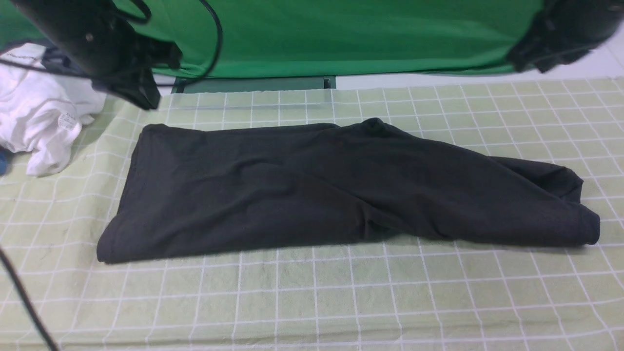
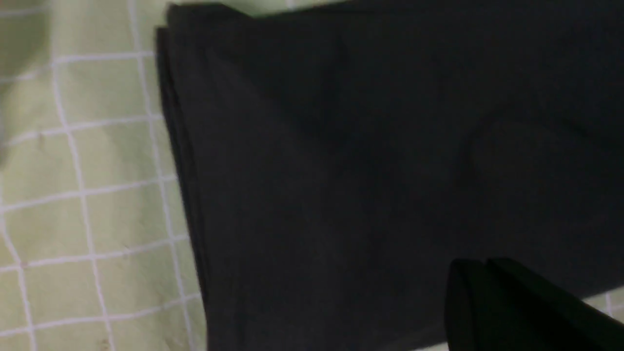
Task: Fold a long-sleeved shirt over a green coffee tablecloth.
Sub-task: 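Pull the folded dark garment lengthwise by its ends to straighten it flat on the table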
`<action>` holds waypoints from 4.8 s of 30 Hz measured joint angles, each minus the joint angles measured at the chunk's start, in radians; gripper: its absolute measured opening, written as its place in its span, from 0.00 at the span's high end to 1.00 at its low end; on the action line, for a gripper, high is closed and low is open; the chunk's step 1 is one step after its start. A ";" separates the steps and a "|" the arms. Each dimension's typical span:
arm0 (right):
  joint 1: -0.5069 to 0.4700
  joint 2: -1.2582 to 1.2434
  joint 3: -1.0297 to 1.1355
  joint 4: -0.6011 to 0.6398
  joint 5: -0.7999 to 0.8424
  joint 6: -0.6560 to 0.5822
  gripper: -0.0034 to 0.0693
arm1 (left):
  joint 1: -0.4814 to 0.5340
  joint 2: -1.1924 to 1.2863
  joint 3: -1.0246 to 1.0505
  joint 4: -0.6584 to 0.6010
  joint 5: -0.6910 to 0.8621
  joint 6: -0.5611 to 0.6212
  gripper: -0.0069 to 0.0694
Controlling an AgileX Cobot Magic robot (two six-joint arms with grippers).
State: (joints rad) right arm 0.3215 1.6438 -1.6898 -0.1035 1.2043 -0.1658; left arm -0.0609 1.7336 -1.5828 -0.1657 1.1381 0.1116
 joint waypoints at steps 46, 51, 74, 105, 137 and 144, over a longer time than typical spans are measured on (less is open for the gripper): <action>-0.365 0.410 0.195 0.270 -0.116 -0.029 0.92 | -0.149 0.105 0.499 0.194 -0.479 -0.156 0.90; -0.365 0.313 0.195 0.215 -0.149 -0.018 0.92 | -0.149 0.105 0.499 0.194 -0.477 -0.157 0.90; -0.401 0.371 0.180 0.050 -0.061 0.157 0.32 | -0.149 0.105 0.498 0.200 -0.473 -0.157 0.90; -0.338 0.505 0.084 0.324 -0.217 -0.129 0.51 | -0.149 0.105 0.498 0.199 -0.477 -0.157 0.90; -0.333 0.456 0.083 0.085 -0.309 0.048 0.57 | -0.150 0.105 0.498 0.196 -0.480 -0.156 0.90; -0.331 0.371 0.083 0.061 -0.314 0.095 0.49 | -0.150 0.105 0.498 0.198 -0.479 -0.156 0.90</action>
State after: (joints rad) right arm -0.0099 2.0149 -1.6070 -0.0422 0.8902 -0.0707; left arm -0.2108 1.8390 -1.0849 0.0323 0.6587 -0.0444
